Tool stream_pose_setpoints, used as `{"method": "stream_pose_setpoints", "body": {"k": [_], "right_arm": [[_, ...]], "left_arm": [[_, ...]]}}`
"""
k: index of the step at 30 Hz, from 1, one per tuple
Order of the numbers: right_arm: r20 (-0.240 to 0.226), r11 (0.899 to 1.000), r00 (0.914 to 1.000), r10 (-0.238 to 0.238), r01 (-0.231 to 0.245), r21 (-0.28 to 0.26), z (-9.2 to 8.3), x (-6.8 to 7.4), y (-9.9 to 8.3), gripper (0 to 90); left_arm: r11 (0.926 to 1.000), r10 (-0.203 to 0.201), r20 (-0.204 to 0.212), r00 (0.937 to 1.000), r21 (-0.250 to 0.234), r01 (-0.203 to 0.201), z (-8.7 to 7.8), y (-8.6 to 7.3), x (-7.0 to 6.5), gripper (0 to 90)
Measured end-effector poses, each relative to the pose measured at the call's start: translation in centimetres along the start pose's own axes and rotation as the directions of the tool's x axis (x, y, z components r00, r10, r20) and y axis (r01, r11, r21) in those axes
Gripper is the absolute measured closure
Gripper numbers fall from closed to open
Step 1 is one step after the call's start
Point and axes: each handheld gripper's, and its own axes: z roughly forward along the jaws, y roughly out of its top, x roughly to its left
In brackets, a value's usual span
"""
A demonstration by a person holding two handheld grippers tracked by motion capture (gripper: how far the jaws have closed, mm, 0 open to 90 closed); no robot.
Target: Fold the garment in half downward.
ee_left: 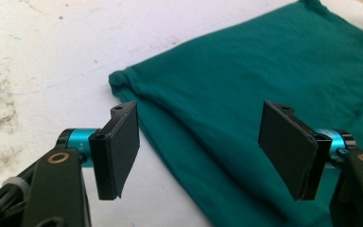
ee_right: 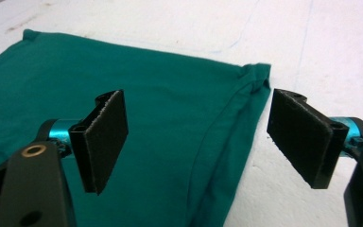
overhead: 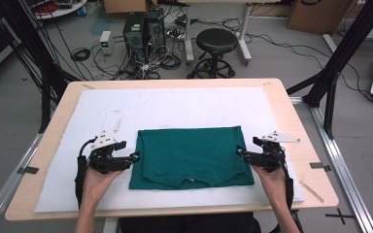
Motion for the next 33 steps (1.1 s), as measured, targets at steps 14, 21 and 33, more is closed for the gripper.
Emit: {"method": "stream_pose_setpoints", "body": {"k": [14,21,33], "right_arm": [[0.013,1.000,0.9999,-0.003,0.003,-0.011,-0.2,-1.0,-0.7,21.6],[0.009,0.999,0.9998,-0.018,0.018,-0.028,-0.5,-0.9,-0.6,21.8],[0.010,1.000,0.9996,-0.026,0.027,-0.016,-0.2,-0.8,-0.8,23.1]], "left_arm": [[0.9963,-0.052,0.000,0.9986,-0.068,0.052,-1.2,-0.7,-0.5,29.8],[0.9957,-0.054,0.002,0.9985,-0.076,0.054,-1.5,-0.6,-0.6,31.4],[0.9960,-0.084,-0.035,0.9959,-0.033,0.083,-1.3,-0.7,-0.4,31.2]]}}
